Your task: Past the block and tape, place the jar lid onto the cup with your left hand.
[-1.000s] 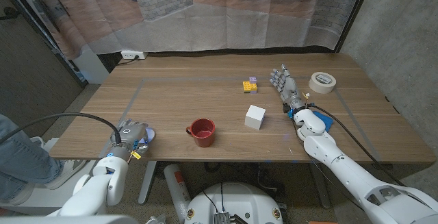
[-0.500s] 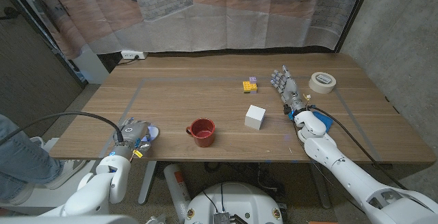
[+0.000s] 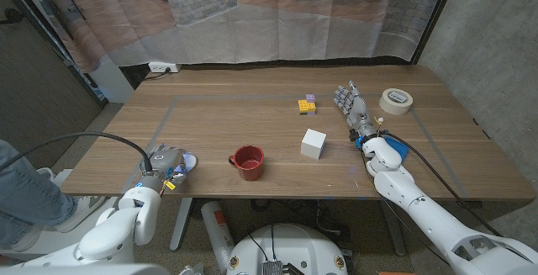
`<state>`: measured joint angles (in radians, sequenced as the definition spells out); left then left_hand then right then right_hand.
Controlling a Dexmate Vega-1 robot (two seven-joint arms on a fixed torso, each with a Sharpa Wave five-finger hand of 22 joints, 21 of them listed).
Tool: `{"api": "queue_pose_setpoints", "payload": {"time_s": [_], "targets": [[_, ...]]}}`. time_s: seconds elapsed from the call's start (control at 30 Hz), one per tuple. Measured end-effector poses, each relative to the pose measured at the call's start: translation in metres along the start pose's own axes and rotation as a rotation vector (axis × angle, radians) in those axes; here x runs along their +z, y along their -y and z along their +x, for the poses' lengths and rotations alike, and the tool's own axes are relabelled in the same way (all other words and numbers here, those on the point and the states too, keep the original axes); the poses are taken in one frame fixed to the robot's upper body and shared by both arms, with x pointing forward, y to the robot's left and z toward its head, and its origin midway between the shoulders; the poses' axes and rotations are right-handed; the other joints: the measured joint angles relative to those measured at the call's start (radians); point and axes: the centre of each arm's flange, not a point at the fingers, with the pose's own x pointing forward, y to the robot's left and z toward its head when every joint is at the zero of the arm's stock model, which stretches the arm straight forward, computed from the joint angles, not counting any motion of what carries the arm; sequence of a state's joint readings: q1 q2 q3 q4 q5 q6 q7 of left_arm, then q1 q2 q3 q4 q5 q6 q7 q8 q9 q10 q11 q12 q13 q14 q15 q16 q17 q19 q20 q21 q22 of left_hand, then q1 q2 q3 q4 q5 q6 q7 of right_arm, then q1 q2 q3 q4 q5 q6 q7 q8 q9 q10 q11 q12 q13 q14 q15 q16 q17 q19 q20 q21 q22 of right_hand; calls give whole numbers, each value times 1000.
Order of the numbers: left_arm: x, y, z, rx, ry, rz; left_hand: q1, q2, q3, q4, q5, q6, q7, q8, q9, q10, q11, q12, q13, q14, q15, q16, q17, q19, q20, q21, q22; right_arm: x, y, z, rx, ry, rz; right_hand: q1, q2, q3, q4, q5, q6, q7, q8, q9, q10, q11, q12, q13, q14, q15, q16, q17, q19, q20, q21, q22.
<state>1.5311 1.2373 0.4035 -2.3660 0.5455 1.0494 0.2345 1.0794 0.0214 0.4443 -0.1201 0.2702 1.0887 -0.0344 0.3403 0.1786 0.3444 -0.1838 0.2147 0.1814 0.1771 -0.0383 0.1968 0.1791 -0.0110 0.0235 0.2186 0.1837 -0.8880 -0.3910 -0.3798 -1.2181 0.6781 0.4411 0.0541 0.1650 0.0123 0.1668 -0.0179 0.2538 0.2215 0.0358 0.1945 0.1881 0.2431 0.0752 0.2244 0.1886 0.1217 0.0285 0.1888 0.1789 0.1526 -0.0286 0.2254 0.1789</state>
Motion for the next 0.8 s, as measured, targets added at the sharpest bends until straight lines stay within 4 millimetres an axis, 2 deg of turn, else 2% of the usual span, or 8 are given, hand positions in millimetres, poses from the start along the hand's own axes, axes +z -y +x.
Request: {"api": "queue_pose_setpoints", "payload": {"time_s": [0.07,0.1,0.27,0.8], "targets": [[-1,1,0,-3,-4,-4,0,0,0,0,-5,0,0,-1,0,0,0,0,0,0,0,0,0,0,0,0,0,0,0,-1,0,0,1,0,0,0,0,0,0,0,0,0,0,0,0,0,0,0,0,0,0,0,-4,0],[1,-6,0,9,7,3,0,0,0,0,-5,0,0,-1,0,0,0,0,0,0,0,0,0,0,0,0,0,1,0,-2,-5,7,5,0,0,0,0,0,0,0,0,0,0,0,0,0,0,0,0,0,0,0,-4,0],[0,-13,1,23,10,4,0,0,4,-4,-6,1,-1,-4,0,0,0,0,0,0,0,0,0,0,0,0,0,1,0,-4,-9,13,9,0,0,0,0,0,0,0,0,0,0,0,0,0,0,0,0,0,0,0,-4,0],[1,-24,3,49,17,10,0,0,8,0,-16,1,-1,-3,0,0,0,-3,0,0,0,0,0,5,-5,0,0,4,-1,-6,-14,25,13,-5,5,0,0,0,0,0,0,0,4,-4,0,0,0,0,0,0,0,0,-3,0]]}}
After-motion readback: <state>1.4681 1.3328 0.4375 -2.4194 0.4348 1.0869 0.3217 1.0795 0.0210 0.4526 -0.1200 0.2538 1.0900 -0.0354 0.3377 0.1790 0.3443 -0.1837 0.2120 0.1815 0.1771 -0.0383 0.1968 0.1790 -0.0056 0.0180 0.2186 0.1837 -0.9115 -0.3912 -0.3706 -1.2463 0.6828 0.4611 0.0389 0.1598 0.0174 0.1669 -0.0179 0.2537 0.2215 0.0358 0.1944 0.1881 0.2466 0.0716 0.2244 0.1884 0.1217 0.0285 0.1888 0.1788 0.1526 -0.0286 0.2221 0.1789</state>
